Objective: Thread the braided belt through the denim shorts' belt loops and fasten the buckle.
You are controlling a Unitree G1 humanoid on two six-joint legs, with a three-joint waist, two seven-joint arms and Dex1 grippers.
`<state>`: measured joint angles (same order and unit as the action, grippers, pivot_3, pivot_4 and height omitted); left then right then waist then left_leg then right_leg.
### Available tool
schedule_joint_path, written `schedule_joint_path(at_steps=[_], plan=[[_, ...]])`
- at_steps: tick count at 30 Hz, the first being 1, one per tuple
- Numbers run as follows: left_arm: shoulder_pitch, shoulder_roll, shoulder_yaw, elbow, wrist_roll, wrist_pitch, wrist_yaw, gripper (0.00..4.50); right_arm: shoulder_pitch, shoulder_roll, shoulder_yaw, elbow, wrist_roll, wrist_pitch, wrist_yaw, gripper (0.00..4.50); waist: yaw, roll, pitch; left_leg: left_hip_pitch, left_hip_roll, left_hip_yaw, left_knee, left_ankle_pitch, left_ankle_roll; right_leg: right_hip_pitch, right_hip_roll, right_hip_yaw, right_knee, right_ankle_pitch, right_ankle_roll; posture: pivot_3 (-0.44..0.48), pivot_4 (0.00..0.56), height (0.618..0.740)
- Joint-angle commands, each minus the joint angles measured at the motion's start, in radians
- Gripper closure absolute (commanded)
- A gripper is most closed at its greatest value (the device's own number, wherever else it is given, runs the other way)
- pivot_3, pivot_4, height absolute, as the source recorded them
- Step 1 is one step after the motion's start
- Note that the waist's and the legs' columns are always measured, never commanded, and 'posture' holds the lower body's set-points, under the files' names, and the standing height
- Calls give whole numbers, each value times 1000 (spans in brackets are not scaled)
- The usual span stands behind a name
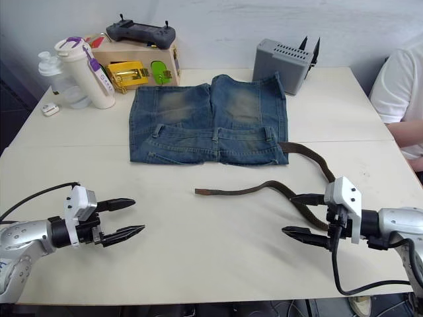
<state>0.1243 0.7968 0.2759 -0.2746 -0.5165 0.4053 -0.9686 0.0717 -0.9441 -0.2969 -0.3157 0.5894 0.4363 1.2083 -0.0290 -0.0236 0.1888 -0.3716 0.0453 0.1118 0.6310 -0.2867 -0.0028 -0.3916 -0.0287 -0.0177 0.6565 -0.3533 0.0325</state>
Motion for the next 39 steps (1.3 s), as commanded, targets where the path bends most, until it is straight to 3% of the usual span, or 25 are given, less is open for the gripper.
schedule_joint_path(at_steps=[1, 5, 11, 17, 20, 24, 28, 34, 39], plan=[[9, 12, 31, -50, -82, 77, -12, 36, 2, 12, -30, -34, 17, -15, -12, 0, 0, 0, 0, 0, 0, 0, 0, 0, 0, 0, 0, 0, 0, 0, 0, 0, 150, 735], [19, 18, 57, -76, -176, 174, -29, 36, -2, 17, -23, -27, 17, -14, -15, 0, -1, 0, 0, 0, 0, 0, 0, 0, 0, 0, 0, 0, 0, 0, 0, 0, 150, 735], [20, 9, 95, -92, -231, 191, -54, 36, -8, 10, -17, -19, 5, -24, -9, 0, -1, 0, 0, 0, 0, 0, 0, 2, -4, 0, 0, 0, 1, 0, 0, 0, 150, 735], [3, 39, 159, -157, -388, 307, -64, 36, -50, -24, -23, -9, 7, 4, -5, 0, -1, 0, 0, 0, 0, 0, 1, 3, -4, 0, 0, 0, 1, 0, 0, 0, 150, 735], [-70, 79, 156, -157, -427, 322, -88, 36, -227, -36, 89, 34, -22, 112, -66, 0, -7, 0, 0, 1, 0, 0, 1, 3, -5, 0, 0, 0, 1, 0, 0, 0, 150, 735], [-178, 111, 122, -155, -416, 325, -85, 36, -462, -5, 286, 126, -144, 82, -38, 0, -6, 0, 0, 1, 0, 1, 2, 3, -6, 0, 1, 1, 4, 0, -1, 0, 150, 735], [-185, 132, 76, -197, -337, 278, -86, 36, -665, 98, 476, 239, -248, 42, 14, 0, -13, 0, 0, -1, 1, 3, 2, 4, -6, -3, 2, 2, 2, -1, -2, 0, 150, 735], [-65, 145, 67, -252, -234, 232, -73, 36, -769, 227, 665, 384, -402, -60, 50, 0, -21, 0, 0, -3, 2, 3, 5, 3, -6, -4, 2, 3, 3, -1, -2, 0, 150, 735], [13, 132, 85, -275, -185, 203, -47, 36, -776, 307, 710, 487, -476, -107, 20, 0, -24, -1, 0, -3, 2, 3, 6, 3, -6, -4, 1, 3, 5, -1, -2, 0, 150, 735]])
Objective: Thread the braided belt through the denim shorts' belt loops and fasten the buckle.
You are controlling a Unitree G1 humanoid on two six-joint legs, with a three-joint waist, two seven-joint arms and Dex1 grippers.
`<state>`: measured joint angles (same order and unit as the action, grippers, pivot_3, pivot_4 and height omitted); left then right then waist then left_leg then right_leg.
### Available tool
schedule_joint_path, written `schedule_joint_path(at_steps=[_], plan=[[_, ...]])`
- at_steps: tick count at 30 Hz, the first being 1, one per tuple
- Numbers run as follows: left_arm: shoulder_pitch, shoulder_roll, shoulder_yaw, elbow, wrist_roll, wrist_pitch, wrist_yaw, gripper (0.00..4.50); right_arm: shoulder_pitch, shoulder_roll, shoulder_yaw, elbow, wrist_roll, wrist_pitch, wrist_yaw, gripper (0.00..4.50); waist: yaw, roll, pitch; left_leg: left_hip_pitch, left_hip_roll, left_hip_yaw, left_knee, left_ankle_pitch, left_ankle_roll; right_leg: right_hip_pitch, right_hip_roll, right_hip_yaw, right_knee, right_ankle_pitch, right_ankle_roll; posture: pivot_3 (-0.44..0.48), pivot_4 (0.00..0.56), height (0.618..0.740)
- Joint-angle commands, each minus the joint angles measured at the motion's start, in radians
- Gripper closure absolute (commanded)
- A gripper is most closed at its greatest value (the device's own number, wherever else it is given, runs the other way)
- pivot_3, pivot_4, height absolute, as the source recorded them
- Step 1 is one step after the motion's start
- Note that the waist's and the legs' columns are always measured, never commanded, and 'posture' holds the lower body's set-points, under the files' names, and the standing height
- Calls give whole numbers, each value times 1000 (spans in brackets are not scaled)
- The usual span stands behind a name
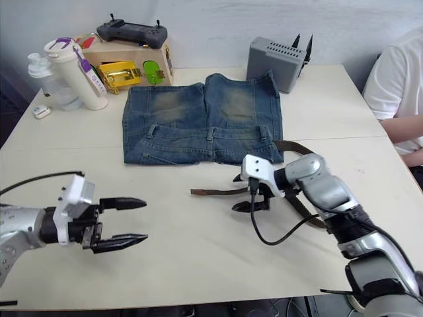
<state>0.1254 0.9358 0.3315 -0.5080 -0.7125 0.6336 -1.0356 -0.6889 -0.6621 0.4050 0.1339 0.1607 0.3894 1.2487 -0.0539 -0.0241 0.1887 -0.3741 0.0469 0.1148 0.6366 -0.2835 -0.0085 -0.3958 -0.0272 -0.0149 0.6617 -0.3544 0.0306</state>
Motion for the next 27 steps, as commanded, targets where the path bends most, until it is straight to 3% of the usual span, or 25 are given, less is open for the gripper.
schedule_joint_path(at_steps=[1, 4, 12, 18, 22, 27], plan=[[17, -13, 34, -43, 13, -29, 27, 36, -19, 44, 7, 62, -59, -70, -36, 0, 1, 0, 0, 0, 0, 0, 0, 0, 0, 0, 0, 0, 0, 0, 0, 0, 150, 735], [14, -41, 45, -36, 4, -33, 52, 0, -31, 88, -14, 98, -57, -93, -50, 779, -1, -2, -2, 1, 0, 0, 0, 0, 0, 2, 0, 0, 0, 0, 0, 0, 150, 735], [-58, -101, 13, 16, -5, -46, 80, 0, -39, 137, -70, 71, 13, -89, -5, 4430, -2, -2, -1, 1, 0, 0, -1, 0, 0, 1, 0, -1, 1, 0, -1, 0, 150, 735], [-201, -188, 10, 32, -142, 29, 159, 0, -96, 83, -222, -82, 304, 289, 102, 4430, 5, -2, -1, 1, 0, -1, 1, -1, 1, 1, -1, -1, 1, 0, -1, 0, 150, 735], [-248, -261, 25, 21, -291, 117, 261, 0, -112, 61, -301, -144, 441, 474, 88, 4430, 5, -2, -1, 0, 0, -2, 1, -1, 1, 2, -1, -2, 1, 0, -1, 0, 150, 735], [-280, -348, -52, 30, -447, 266, 428, 0, -99, 69, -411, -234, 612, 652, 22, 4430, 1, -2, -1, 0, 0, -3, 1, -1, 1, 2, 0, -2, 1, 0, -1, 0, 150, 735]])
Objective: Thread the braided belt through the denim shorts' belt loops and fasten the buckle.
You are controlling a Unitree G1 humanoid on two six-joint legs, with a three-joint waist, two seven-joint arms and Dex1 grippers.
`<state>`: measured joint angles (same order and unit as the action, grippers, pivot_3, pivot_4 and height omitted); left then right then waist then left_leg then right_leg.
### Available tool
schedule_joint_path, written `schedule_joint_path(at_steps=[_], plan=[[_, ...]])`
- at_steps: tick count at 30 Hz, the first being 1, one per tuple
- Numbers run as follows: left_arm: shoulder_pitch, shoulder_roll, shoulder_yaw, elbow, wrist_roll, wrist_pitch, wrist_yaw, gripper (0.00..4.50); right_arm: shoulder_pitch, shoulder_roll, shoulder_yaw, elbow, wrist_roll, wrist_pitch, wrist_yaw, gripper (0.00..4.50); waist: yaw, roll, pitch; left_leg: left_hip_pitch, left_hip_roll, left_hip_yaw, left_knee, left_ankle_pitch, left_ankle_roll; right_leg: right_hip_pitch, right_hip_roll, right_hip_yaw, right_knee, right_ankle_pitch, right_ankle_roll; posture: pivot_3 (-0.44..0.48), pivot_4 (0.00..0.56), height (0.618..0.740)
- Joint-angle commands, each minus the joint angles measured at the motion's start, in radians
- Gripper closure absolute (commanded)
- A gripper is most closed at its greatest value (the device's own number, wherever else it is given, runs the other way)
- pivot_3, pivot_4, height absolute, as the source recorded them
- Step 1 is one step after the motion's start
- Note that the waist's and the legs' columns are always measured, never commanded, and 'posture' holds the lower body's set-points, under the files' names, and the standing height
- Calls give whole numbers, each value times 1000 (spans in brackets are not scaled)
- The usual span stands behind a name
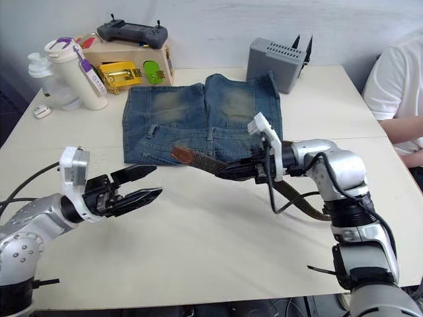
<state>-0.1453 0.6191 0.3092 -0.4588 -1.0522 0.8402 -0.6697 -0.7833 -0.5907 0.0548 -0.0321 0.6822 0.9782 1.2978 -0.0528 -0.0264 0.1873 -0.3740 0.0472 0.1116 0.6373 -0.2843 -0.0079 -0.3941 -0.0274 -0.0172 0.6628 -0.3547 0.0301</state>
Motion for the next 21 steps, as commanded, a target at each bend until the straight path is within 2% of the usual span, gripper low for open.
schedule_joint_path(at_steps=[1, 3, 6, 14, 17, 21], plan=[[-20, -51, -36, -22, -148, 73, 86, 0, 0, -1, -67, -81, 104, 78, -43, 4430, 0, 0, 0, 0, 0, 0, 0, 0, 0, 0, 0, 0, 0, 0, 0, 0, 150, 735], [-51, -90, -42, -18, -214, 85, 144, 0, 9, -2, -71, -100, 120, 92, -68, 4430, 1, 0, 0, -1, 0, 0, 0, 0, 0, 0, 0, 0, 0, 0, 0, 0, 150, 735], [-95, -126, -62, -6, -247, 85, 193, 0, 21, -5, -70, -117, 133, 101, -91, 4430, 4, 0, 0, -1, 0, 0, 2, 0, 0, 0, 0, 0, 0, 0, 0, 0, 150, 735], [-168, -166, -139, 46, -219, 86, 218, 0, 49, -9, -75, -150, 168, 112, -137, 4430, 8, 0, 0, -2, 0, 0, 5, 0, 0, 0, 1, 0, 0, 0, 0, 0, 150, 735], [-192, -195, -147, 81, -217, 75, 238, 656, 63, -16, -76, -161, 177, 118, -152, 4500, 15, 0, 0, -2, 0, 0, 6, 0, 0, 0, 1, 0, 0, 0, 0, 0, 150, 735], [-199, -208, -154, 90, -223, 75, 214, 2335, 86, -33, -83, -184, 189, 130, -176, 4500, 24, 0, 0, -3, 0, 0, 8, 0, 0, 0, 1, 0, 0, 0, 0, 0, 150, 735]])
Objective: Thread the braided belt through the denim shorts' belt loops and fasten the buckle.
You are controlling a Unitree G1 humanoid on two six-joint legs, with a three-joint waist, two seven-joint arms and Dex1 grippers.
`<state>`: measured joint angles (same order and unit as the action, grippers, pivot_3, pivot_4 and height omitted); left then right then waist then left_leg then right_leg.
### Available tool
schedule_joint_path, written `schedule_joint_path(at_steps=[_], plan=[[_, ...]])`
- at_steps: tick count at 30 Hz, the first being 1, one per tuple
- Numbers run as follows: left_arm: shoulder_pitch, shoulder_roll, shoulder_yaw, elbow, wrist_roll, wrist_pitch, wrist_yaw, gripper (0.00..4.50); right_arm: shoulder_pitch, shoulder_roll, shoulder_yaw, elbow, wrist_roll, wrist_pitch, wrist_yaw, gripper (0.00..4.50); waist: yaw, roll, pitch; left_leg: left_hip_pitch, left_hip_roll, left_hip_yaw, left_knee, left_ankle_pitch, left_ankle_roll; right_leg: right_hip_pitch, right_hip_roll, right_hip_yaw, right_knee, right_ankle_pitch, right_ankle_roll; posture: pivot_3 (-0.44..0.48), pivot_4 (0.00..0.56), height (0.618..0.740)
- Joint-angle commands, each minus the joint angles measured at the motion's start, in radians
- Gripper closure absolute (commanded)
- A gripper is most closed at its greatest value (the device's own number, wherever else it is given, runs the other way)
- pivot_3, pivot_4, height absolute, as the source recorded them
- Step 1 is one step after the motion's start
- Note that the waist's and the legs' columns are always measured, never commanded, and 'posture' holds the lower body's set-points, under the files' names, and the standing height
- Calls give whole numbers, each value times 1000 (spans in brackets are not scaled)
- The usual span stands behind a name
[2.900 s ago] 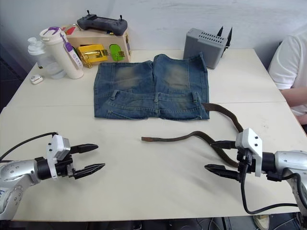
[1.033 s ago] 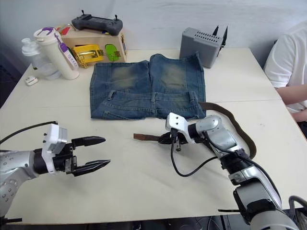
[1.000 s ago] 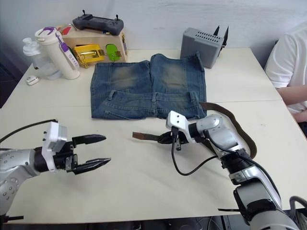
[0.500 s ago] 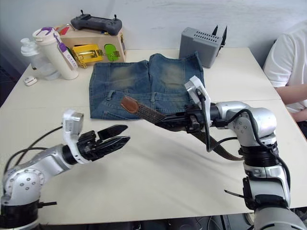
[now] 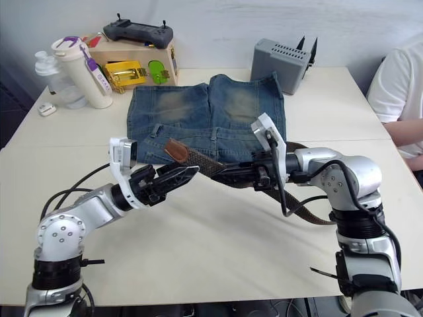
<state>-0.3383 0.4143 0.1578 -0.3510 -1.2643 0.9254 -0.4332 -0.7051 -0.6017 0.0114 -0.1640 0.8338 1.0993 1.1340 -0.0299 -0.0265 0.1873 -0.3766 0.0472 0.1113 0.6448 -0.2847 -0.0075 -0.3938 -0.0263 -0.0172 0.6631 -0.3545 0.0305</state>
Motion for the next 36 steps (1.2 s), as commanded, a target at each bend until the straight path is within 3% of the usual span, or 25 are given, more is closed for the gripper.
schedule_joint_path(at_steps=[1, 4, 5, 8, 10, 14, 15, 20, 25, 32, 36], plan=[[-3, -5, -9, -17, -8, -9, -28, 2764, 13, -25, -43, -60, 38, 8, -23, 4500, 1, 0, 0, 0, 0, 0, 0, 0, 0, 0, 0, 0, 0, 0, 0, 0, 150, 735], [-5, -8, -23, -8, 9, -9, -38, 3971, 23, -27, -68, -71, 53, 20, -67, 4500, 1, 0, 0, 0, 0, 0, 0, 0, 0, 0, 0, 0, 0, 0, 0, 0, 150, 735], [-10, -10, -25, -1, 15, -11, -39, 4452, 28, -28, -82, -74, 62, 26, -81, 4073, 1, 0, 0, 0, 0, 0, 0, 0, 0, 0, 0, 0, 0, 0, 0, 0, 150, 735], [-34, -24, -24, 29, 29, -21, -24, 4500, 51, -47, -142, -90, 111, 59, -113, 3009, 2, 0, 0, 0, 0, 0, 0, 0, 0, 0, 0, 0, 0, 0, 0, 0, 150, 735], [-45, -31, -18, 46, 32, -22, -16, 4500, 73, -70, -192, -104, 140, 71, -129, 2025, 3, 0, 0, -1, 0, 0, 0, 0, 0, 0, 0, 0, 0, 0, 0, 0, 150, 735], [-67, -51, 1, 80, 17, -18, 10, 4500, 108, -115, -367, -98, 232, 106, -222, 329, 4, 0, 0, -2, 0, 0, 1, 0, 0, 0, 0, 0, -1, 1, 1, 0, 150, 735], [-74, -61, 6, 90, 12, -17, 20, 4500, 119, -118, -415, -103, 274, 119, -253, 74, 4, 0, 0, -2, 0, 0, 1, 0, 0, 0, 0, 0, -1, 1, 1, 0, 150, 735], [-126, -123, 22, 143, -24, -13, 99, 4500, 281, -39, -560, -234, 472, 100, -417, 74, 5, 0, 0, -2, 0, -1, 1, 0, 0, 0, 1, 0, -1, 1, 1, 0, 150, 735], [-158, -150, 34, 170, -57, 16, 191, 4500, 477, 92, -496, -384, 779, 11, -621, 74, 2, -1, 0, -3, 0, -2, 1, 0, 0, 0, 1, 0, -2, 1, 2, 0, 150, 735], [-215, -166, 41, 148, -171, 54, 302, 4500, 682, 383, -295, -422, 698, -100, -741, 74, 1, -1, 0, -4, 1, -3, 0, 0, -1, -1, 2, 0, -1, 1, 3, 0, 150, 735], [-200, -154, 28, 139, -171, 90, 368, 4500, 651, 500, -259, -335, 627, -204, -775, 74, 2, -2, -1, -8, 0, -5, 2, 0, 0, -3, 1, 0, -1, 1, 5, 0, 150, 735]])
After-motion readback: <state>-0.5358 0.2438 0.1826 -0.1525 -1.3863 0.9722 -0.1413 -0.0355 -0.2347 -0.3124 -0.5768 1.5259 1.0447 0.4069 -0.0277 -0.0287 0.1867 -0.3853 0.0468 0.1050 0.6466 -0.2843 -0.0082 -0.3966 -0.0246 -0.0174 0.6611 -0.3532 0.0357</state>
